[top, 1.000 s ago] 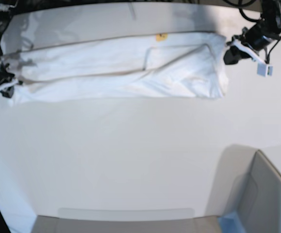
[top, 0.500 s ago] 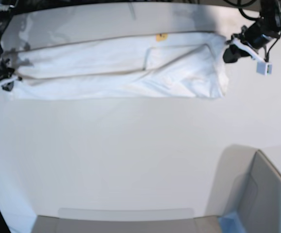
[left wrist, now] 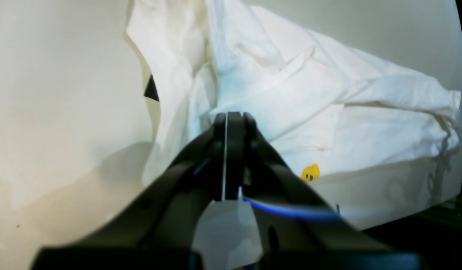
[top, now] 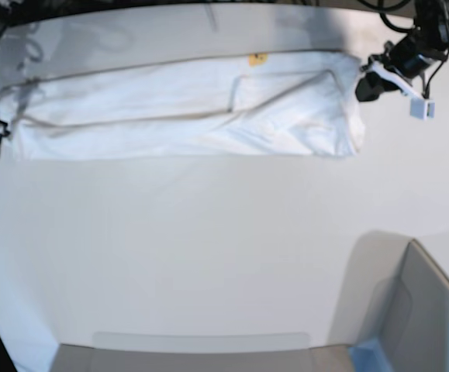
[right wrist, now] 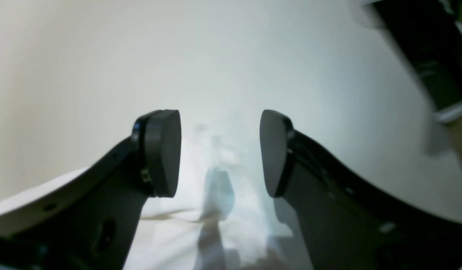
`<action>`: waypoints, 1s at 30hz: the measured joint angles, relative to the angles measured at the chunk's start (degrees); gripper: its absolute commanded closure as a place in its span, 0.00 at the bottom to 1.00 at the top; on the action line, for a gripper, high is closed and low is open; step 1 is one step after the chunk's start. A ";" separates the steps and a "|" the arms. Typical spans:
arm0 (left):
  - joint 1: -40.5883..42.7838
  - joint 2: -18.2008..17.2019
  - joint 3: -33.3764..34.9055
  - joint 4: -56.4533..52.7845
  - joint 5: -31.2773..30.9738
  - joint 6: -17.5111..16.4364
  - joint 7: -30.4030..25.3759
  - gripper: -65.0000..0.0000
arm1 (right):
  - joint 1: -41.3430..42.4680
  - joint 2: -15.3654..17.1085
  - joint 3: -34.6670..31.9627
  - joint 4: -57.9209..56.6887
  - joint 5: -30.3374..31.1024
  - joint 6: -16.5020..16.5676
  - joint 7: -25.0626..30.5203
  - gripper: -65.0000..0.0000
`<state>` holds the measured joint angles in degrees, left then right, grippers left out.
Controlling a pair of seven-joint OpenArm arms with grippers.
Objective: Layout the t-shirt on the table in an organized manner, then fold the t-shirt properly
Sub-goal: 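Move the right gripper to the folded strip's end and grasp it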
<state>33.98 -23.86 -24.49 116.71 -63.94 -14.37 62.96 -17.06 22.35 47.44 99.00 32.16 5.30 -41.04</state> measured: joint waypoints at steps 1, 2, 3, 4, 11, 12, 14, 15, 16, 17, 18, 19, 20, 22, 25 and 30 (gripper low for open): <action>0.00 0.39 0.00 0.00 0.17 0.02 0.02 1.00 | -0.17 0.33 0.33 -0.57 -0.61 0.04 0.04 0.48; 0.00 1.01 0.02 0.00 0.04 -0.07 0.17 1.00 | -0.79 0.98 0.22 -1.70 -0.35 -0.02 0.11 0.48; 0.02 1.53 0.02 0.00 -0.39 -0.07 0.09 1.00 | -1.92 1.90 -0.11 -2.99 0.37 0.52 -0.20 0.48; 0.02 1.60 0.04 0.00 -0.28 -0.02 0.37 1.00 | -2.71 2.23 -0.22 -4.15 0.74 0.83 -0.33 0.48; -0.39 1.14 5.31 -0.04 0.26 -0.04 0.17 1.00 | -2.93 5.92 -0.55 -14.82 11.78 7.63 0.02 0.48; -0.81 1.14 5.68 -0.07 0.42 -0.02 0.26 1.00 | -2.91 6.36 -0.48 -15.30 13.42 7.63 0.13 0.48; -1.79 1.03 6.25 -0.09 0.50 0.00 0.04 1.00 | -2.95 6.47 -0.42 -15.26 15.58 7.67 0.04 0.48; -2.08 0.96 6.80 -0.09 0.48 -0.02 -0.04 1.00 | -2.97 6.47 -0.61 -15.23 15.93 7.87 -0.11 0.48; -2.32 0.96 7.63 -0.09 0.48 -0.02 -0.04 1.00 | -2.97 6.54 -1.25 -14.82 15.78 7.87 -0.20 0.48; -2.40 0.98 8.37 -0.09 0.50 0.00 0.02 1.00 | -2.97 6.78 -2.19 -14.64 15.85 7.85 0.00 0.48; -2.38 0.98 9.11 -0.09 0.48 -0.04 0.04 1.00 | -2.99 7.45 -3.34 -14.56 15.87 7.89 -0.09 0.48; -2.32 1.01 9.70 -0.09 0.28 -0.02 0.04 1.00 | -2.97 8.02 -4.39 -14.56 15.91 8.09 -0.13 0.48; -2.19 1.01 9.99 -0.09 0.33 -0.02 0.04 1.00 | -2.95 8.33 -4.76 -14.58 15.93 8.26 -0.11 0.48; -2.08 0.98 10.25 -0.11 0.35 -0.02 0.04 1.00 | -2.93 8.70 -4.87 -15.54 15.89 8.22 0.00 0.48; -2.25 0.98 10.25 -0.09 0.50 -0.02 0.00 1.00 | -2.08 8.63 -4.94 -18.62 15.82 8.22 -0.46 0.48; -2.58 0.98 10.25 -0.09 0.48 -0.02 0.02 1.00 | -0.15 9.33 -5.51 -22.21 14.12 8.02 0.00 0.48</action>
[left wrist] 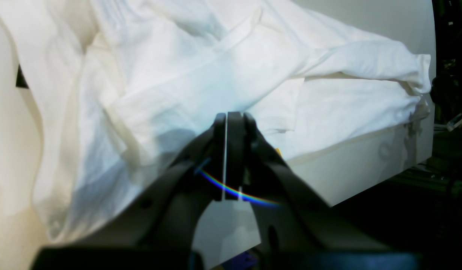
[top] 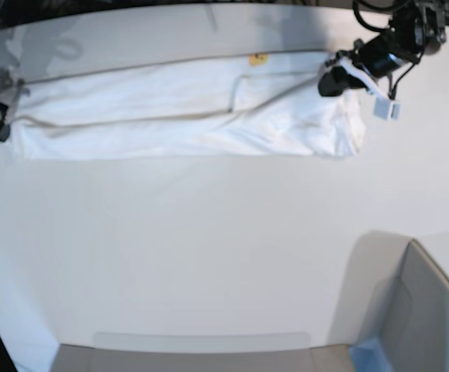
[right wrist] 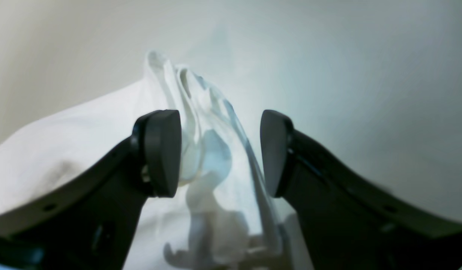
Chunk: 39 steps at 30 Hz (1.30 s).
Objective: Layout the t-shirt on the table in an organized manner, then fold the t-shirt properly
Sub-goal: 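Move the right gripper to the folded strip's end and grasp it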
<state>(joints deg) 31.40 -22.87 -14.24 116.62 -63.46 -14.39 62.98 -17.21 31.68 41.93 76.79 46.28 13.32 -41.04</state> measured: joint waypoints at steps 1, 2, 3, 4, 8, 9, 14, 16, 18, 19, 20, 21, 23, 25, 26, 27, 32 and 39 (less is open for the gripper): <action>-0.48 0.02 0.00 -0.02 0.02 0.02 0.02 1.00 | 0.59 0.48 -1.36 -0.46 -1.36 -0.04 0.20 0.48; -0.98 0.02 0.00 -0.02 0.04 0.02 0.02 1.00 | 1.09 0.61 -2.36 -0.81 -2.08 -0.22 0.15 0.48; -1.33 0.02 0.00 -0.02 0.02 0.00 0.02 1.00 | 1.55 0.48 -3.48 -0.83 -2.56 -0.20 0.24 0.48; -1.60 0.04 0.00 -0.02 -0.07 -0.02 0.00 1.00 | 1.84 0.17 -4.35 -0.83 -2.47 -0.09 0.26 0.48; -1.70 0.00 0.00 -0.02 0.04 0.04 0.00 1.00 | 2.49 0.07 -7.56 -0.79 -2.75 0.02 0.17 0.48; -1.66 0.02 0.00 -0.02 0.02 0.02 0.02 1.00 | 2.82 0.11 -8.07 -1.09 -2.62 0.02 0.33 0.48; -1.57 -0.02 0.04 -0.04 0.00 0.00 0.00 1.00 | 4.72 0.37 -8.68 -4.70 -1.92 0.44 1.81 0.49; -1.53 0.04 0.07 -0.07 0.02 0.11 0.04 1.00 | 4.76 0.68 -9.53 -5.03 -1.66 0.42 2.49 0.49; -1.57 0.04 0.11 -0.07 -0.02 0.00 0.00 1.00 | 4.66 0.90 -10.62 -5.01 -1.77 0.28 3.26 0.51; -1.55 0.00 0.11 -0.07 0.02 0.02 0.02 1.00 | 4.66 1.01 -11.15 -5.01 -1.95 0.20 3.63 0.54; -1.51 0.02 0.11 -0.07 0.02 0.02 0.02 1.00 | 4.66 1.11 -11.50 -4.96 -2.16 0.17 3.76 0.59; -1.53 0.02 0.11 -0.07 0.02 0.02 0.07 1.00 | 4.68 1.14 -11.82 -4.96 -2.12 0.15 3.74 0.66; -1.57 0.02 0.11 -0.07 0.02 0.00 0.02 1.00 | 4.66 0.76 -12.02 -4.96 -2.03 0.15 3.85 0.79; -1.55 0.02 0.11 -0.07 0.00 0.00 0.02 1.00 | 4.50 -0.15 -11.89 -4.94 -1.38 0.00 4.26 0.93; -1.53 0.02 0.11 -0.07 0.02 0.02 0.02 1.00 | 4.52 -0.74 -11.69 -4.90 -1.22 -0.02 4.50 0.99; -1.53 0.02 0.11 -0.07 0.02 0.02 0.02 1.00 | 4.68 -1.18 -11.67 -4.90 -1.20 0.00 4.68 1.00; -1.60 0.00 0.11 -0.07 0.00 0.02 0.02 1.00 | 6.47 -3.06 -11.52 -4.87 -1.27 -0.22 4.02 1.00; -1.86 0.00 -0.13 -0.07 0.00 0.02 0.00 1.00 | 15.43 -5.70 -12.35 -5.53 -8.90 -8.09 0.24 1.00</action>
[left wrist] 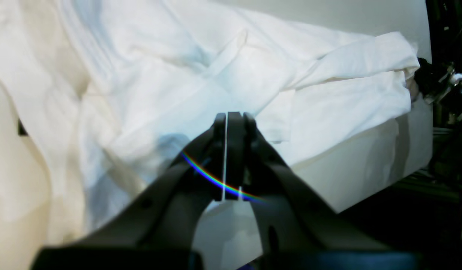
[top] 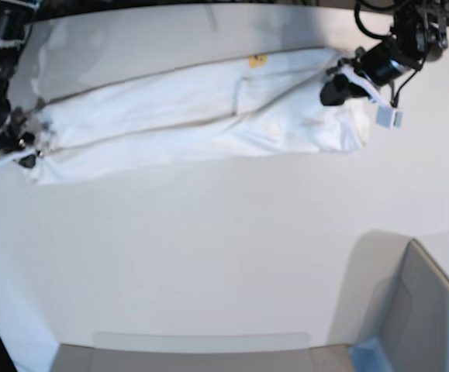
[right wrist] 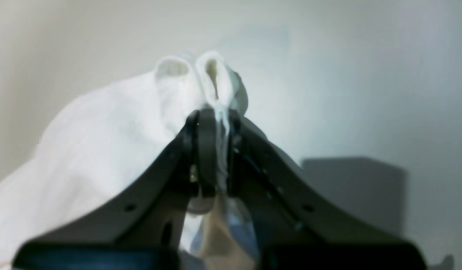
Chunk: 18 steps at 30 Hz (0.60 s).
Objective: Layout the t-shirt on the table in an organized manner, then fold the t-shirt properly
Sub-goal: 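Move the right gripper to the folded strip's end and grasp it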
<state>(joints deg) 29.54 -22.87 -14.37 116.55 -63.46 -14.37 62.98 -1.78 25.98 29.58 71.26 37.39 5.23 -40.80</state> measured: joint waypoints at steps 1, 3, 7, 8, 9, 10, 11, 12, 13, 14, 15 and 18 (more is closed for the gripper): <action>0.02 0.02 0.02 0.00 0.00 0.00 0.02 1.00 | 1.27 0.00 -0.07 -0.02 -1.97 -0.68 -0.57 1.00; 0.13 0.04 0.13 0.00 0.00 -0.02 0.02 1.00 | 2.56 0.15 -0.04 1.77 -4.35 -1.33 -0.90 1.00; 0.15 0.04 0.00 0.00 0.02 -0.02 0.02 1.00 | 2.54 -0.15 -0.22 10.05 -4.85 -1.53 -6.80 1.00; 0.15 0.00 0.00 0.00 0.02 0.00 0.02 1.00 | 2.54 -0.98 -0.17 12.26 -4.90 -1.49 -8.44 1.00; 0.13 0.00 0.00 0.00 0.02 0.00 0.02 1.00 | 2.01 -2.16 -0.15 15.12 -5.40 -1.86 -9.60 1.00; 0.13 0.00 -0.04 0.00 0.00 -0.02 0.02 1.00 | 1.07 -3.19 -0.28 18.34 -5.22 -1.53 -11.10 1.00; 0.07 0.00 -0.04 0.00 0.02 -0.02 0.02 1.00 | -0.20 -4.04 -0.46 21.55 -4.66 -1.05 -12.46 1.00; 0.02 -0.02 -0.04 0.00 0.04 0.00 0.02 1.00 | -1.01 -4.66 -0.66 24.04 -4.02 -0.76 -13.20 1.00; 0.02 -0.13 -0.13 -0.02 0.02 0.00 0.02 1.00 | -1.70 -5.33 -1.11 26.71 -5.03 -1.07 -14.43 1.00; -0.26 -0.13 -0.15 -0.02 0.02 0.00 0.04 1.00 | -1.90 -5.53 -1.62 28.59 -5.18 -1.20 -15.13 1.00; -0.50 -0.11 -0.15 -0.04 0.07 0.00 0.04 1.00 | -2.05 -5.73 -2.29 30.80 -6.10 -1.36 -16.50 1.00; -1.38 -0.02 -0.13 -0.04 0.02 -0.04 0.02 1.00 | -2.47 -6.38 -4.09 36.04 -5.92 -1.18 -18.16 1.00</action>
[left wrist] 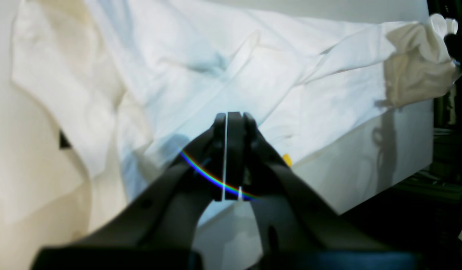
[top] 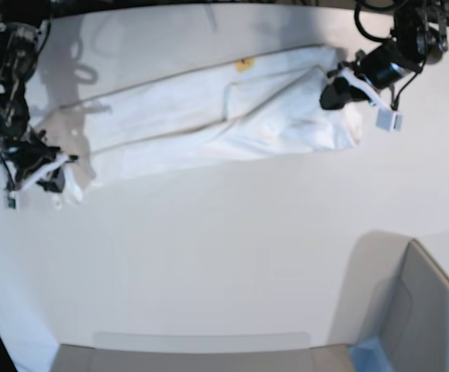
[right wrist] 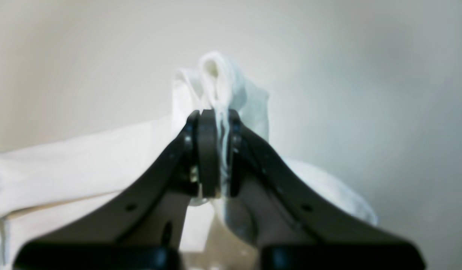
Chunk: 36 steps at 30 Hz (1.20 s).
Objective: Layout the t-shirt on the table in an organized manner, then fold the t-shirt properly
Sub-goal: 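Move the right gripper to the folded strip's end and grasp it, then fold the strip end with the right gripper toward the left gripper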
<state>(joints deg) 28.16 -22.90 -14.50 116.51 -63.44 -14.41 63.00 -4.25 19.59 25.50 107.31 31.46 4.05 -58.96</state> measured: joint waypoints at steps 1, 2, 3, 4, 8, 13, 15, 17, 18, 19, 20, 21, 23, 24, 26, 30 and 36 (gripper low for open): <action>-0.07 -0.11 -0.02 0.00 0.00 0.02 -0.04 1.00 | -0.09 -0.63 -0.79 1.38 0.11 -0.04 -0.17 1.00; -0.04 -0.17 -0.02 0.00 0.00 0.02 -0.02 1.00 | -0.09 -1.20 -1.46 2.40 0.46 0.15 -0.61 1.00; 0.22 -0.26 -0.02 0.00 0.00 0.02 -0.02 1.00 | -0.20 -1.86 -2.01 3.41 0.44 0.15 -1.60 1.00; 0.37 -0.28 -0.02 0.00 0.02 0.02 0.09 1.00 | -0.31 -2.64 -2.23 4.26 0.81 0.17 -2.16 1.00; 0.55 -0.26 -0.02 -0.76 0.04 0.04 0.00 1.00 | -0.79 -4.57 -3.45 5.22 0.00 0.15 -3.10 1.00; 0.42 -0.26 -0.02 -0.76 0.00 0.00 0.00 1.00 | -2.60 -4.83 -9.99 5.22 0.61 0.15 -3.37 1.00; 0.44 -0.26 -0.02 -0.79 0.04 0.04 0.04 1.00 | -3.02 -4.87 -11.65 5.27 0.35 0.13 -3.23 1.00; 0.42 -0.31 -0.02 -0.79 0.04 0.04 0.00 1.00 | -3.06 -4.72 -13.27 5.27 -0.02 -0.09 -3.19 1.00; 0.42 -0.26 -0.02 -0.79 0.02 0.02 0.00 1.00 | -3.04 -4.68 -14.29 5.27 0.00 -0.07 -3.17 1.00; 0.44 -0.26 -0.02 -0.79 0.00 0.02 0.02 1.00 | -3.02 -4.74 -15.10 5.27 0.09 -0.07 -3.17 1.00; 0.42 -0.26 -0.02 -0.79 0.02 0.02 0.02 1.00 | -3.02 -4.74 -15.91 5.27 0.04 -0.07 -3.17 1.00; 0.42 -0.28 -0.02 -0.79 0.02 0.02 0.02 1.00 | -2.93 -4.79 -16.48 5.27 0.24 -0.07 -3.19 1.00; 0.42 -0.28 -0.02 -0.79 0.02 0.04 0.00 1.00 | -2.71 -5.03 -17.75 5.27 0.22 -1.51 -3.13 1.00; 0.42 -0.28 -0.02 -0.79 0.04 0.04 0.02 1.00 | -2.56 -5.22 -18.69 5.27 -0.22 -2.86 -2.97 1.00; 0.42 -0.26 -0.02 -0.76 0.00 0.02 0.02 1.00 | -2.25 -5.81 -20.74 5.27 0.07 -3.58 -3.13 1.00; 0.44 -0.28 -0.02 -0.87 0.04 0.04 0.00 1.00 | -1.60 -5.90 -24.17 5.25 0.07 -5.49 -2.38 1.00; 0.44 -0.28 -0.02 -1.03 0.02 0.04 0.02 1.00 | -1.05 -6.21 -30.29 3.43 -4.33 -8.00 -0.39 1.00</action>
<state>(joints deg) 28.60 -23.18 -14.52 115.48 -63.42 -14.37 63.02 -5.30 13.39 -4.80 110.74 27.14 -3.95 -59.35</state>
